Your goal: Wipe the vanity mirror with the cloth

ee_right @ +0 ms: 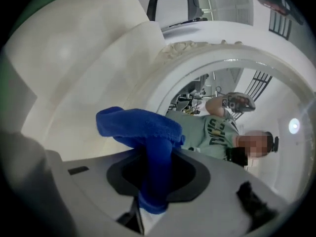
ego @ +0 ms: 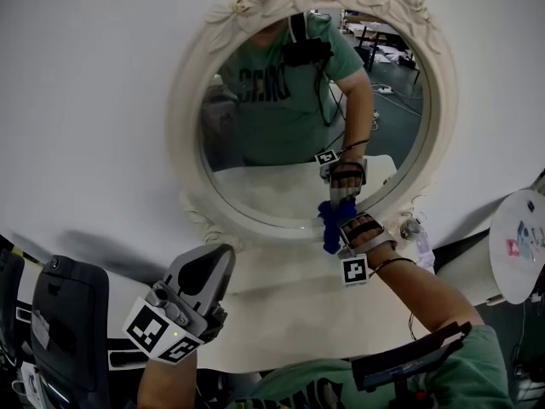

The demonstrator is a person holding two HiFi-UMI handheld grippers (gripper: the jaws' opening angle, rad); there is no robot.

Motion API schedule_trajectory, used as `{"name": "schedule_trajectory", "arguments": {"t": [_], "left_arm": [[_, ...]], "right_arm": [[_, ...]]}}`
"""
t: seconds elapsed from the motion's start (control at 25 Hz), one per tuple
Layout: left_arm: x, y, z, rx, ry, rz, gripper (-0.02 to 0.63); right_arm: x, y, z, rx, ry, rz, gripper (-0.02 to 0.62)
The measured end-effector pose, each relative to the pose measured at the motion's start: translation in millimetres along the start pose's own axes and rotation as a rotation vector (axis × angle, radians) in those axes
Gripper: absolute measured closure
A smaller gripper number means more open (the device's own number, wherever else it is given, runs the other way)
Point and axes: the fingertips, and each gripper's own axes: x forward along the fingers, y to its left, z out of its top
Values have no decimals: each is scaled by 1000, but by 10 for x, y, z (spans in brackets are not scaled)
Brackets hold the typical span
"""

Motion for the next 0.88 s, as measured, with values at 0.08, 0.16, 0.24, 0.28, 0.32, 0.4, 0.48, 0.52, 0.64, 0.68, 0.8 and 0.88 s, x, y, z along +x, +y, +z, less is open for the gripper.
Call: {"name": "schedule_trajectory", "arguments": {"t": [0.08, 0.16, 0.24, 0.28, 0.32, 0.4, 0.48, 0.52, 0.64, 0.68, 0.8, 0.88], "left_arm": [[41, -31, -7, -5, -2, -4, 609], [76, -85, -6, -8, -6, -11, 609], [100, -129, 6, -10, -9, -17, 609], [105, -144, 17, -10, -12, -18, 609], [103, -155, 30, -10, -17, -17, 609], [85, -181, 49, -12, -25, -11, 609], [52, -231, 50, -18, -31, -4, 609], [32, -261, 44, -23, -33, -1, 609], [-34, -339, 18, -37, -35, 9, 609], [-61, -359, 14, -43, -36, 13, 609], [-156, -411, 23, -54, -47, 29, 609], [-219, -445, 13, -54, -48, 43, 609]], "right_arm": [[-73, -109, -233, -19, 51, -21, 499], [-156, -148, -472, -52, 121, -4, 499], [-234, -188, -679, -45, 179, 16, 499], [-260, -219, -748, -23, 195, 21, 499], [-280, -256, -793, 7, 203, 24, 499], [-354, -359, -796, 95, 191, 25, 494], [-538, -496, -714, 208, 144, 9, 492], [-653, -548, -688, 267, 120, 2, 492], [-1068, -767, -685, 482, 41, -22, 492], [-1224, -862, -712, 556, 13, -35, 492], [-1704, -1119, -863, 762, -57, -80, 492], [-2016, -1236, -962, 897, -111, -106, 492]]}}
